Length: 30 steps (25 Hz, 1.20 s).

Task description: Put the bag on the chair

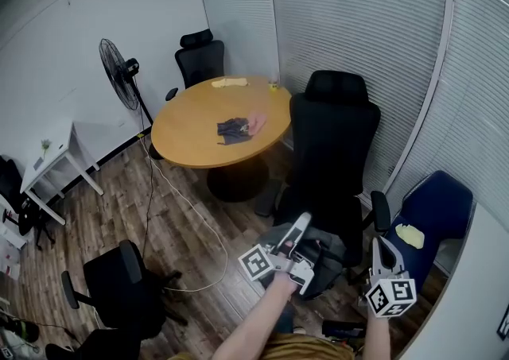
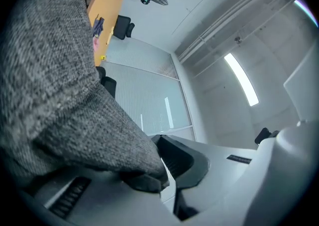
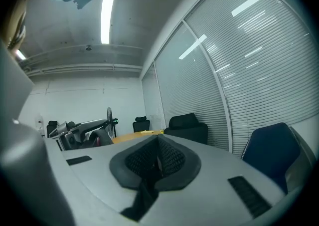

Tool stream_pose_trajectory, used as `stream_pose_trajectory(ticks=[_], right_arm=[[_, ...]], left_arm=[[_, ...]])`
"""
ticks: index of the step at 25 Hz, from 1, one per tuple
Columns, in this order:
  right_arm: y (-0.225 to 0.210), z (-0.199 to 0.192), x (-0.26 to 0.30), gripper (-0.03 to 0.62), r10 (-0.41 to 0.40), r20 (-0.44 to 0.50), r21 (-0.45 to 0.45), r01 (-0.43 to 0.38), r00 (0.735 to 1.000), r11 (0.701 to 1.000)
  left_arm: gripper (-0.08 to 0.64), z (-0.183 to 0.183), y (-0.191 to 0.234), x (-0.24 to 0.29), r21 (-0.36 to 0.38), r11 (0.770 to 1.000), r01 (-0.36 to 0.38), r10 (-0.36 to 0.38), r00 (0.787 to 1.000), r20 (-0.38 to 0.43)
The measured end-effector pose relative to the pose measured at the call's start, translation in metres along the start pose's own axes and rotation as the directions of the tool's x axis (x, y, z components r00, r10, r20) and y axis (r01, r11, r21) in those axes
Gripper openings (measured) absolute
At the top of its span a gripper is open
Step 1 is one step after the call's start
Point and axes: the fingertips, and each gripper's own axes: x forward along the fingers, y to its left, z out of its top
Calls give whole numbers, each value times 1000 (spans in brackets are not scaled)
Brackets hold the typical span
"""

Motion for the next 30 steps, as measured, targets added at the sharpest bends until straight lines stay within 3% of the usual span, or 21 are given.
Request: stream_pose_trajectory(ticks=[8, 20, 26, 30], right_arm=[[-33, -14, 61, 12, -7, -14, 28, 8, 1000, 1000], [-102, -51, 239, 12, -96, -109, 73, 104, 989, 992], [-125, -53, 283, 12, -157, -141, 63, 167, 977, 984], [-137, -53, 300, 12, -179, -160, 64, 191, 971, 980]], left_arm=[[21, 16, 55, 44, -57, 998, -5, 5, 1000, -5], [23, 82, 194, 174, -155, 985, -73, 48, 986, -158], [22, 99, 236, 218, -187, 977, -106, 60, 970, -236], [22, 112, 259, 237, -200, 971, -131, 82, 968, -237]])
